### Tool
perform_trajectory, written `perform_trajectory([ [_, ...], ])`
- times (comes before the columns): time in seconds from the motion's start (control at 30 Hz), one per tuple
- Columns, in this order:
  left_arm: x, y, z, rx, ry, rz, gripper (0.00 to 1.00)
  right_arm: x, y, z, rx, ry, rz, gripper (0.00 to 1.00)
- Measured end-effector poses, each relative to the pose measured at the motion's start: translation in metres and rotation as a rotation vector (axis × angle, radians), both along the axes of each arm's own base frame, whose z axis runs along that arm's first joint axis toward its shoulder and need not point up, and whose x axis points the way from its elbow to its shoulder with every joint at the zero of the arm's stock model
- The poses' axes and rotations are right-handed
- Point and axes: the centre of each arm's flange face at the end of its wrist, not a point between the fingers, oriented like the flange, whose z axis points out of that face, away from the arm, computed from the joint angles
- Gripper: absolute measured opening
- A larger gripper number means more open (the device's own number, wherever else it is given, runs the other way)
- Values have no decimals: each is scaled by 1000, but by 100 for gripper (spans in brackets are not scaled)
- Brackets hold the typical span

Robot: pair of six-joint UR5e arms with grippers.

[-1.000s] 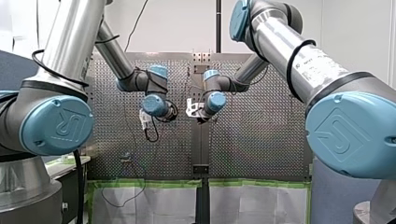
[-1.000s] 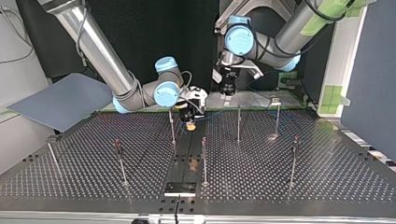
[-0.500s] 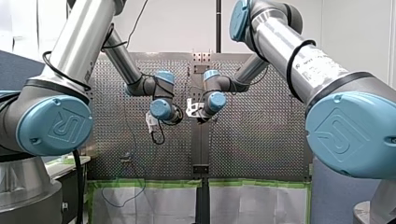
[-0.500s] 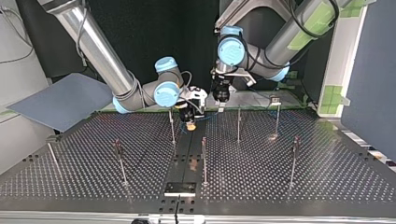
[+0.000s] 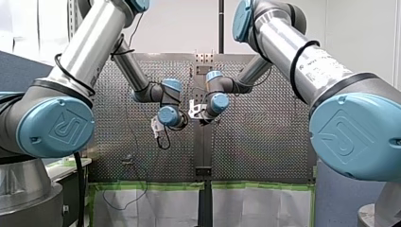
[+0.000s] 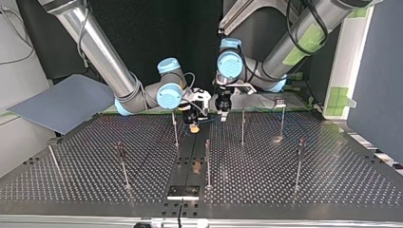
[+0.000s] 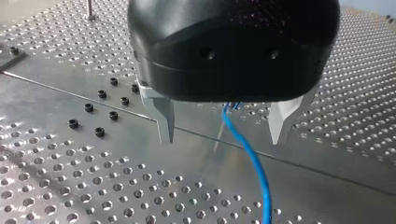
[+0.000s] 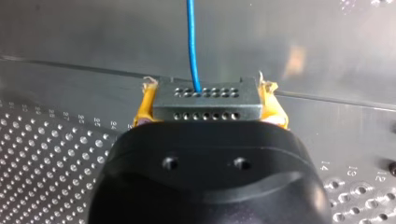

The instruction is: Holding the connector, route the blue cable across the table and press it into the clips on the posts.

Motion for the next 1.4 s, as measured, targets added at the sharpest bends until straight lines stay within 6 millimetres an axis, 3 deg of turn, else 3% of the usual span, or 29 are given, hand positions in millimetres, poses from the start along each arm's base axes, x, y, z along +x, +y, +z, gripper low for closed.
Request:
perform_trajectory([
  [0.33, 31, -7, -10, -19, -20, 27, 100, -1, -1, 0, -1, 1, 0, 0],
  [0.63, 49, 4, -6, -30, -40, 61, 100, -1, -1, 0, -1, 1, 0, 0],
  [0.97, 69, 4, -19, -26, -29, 39, 100, -1, -1, 0, -1, 1, 0, 0],
  [1.4, 79, 18, -16, 19, -31, 115, 100, -1, -1, 0, -1, 1, 0, 0],
])
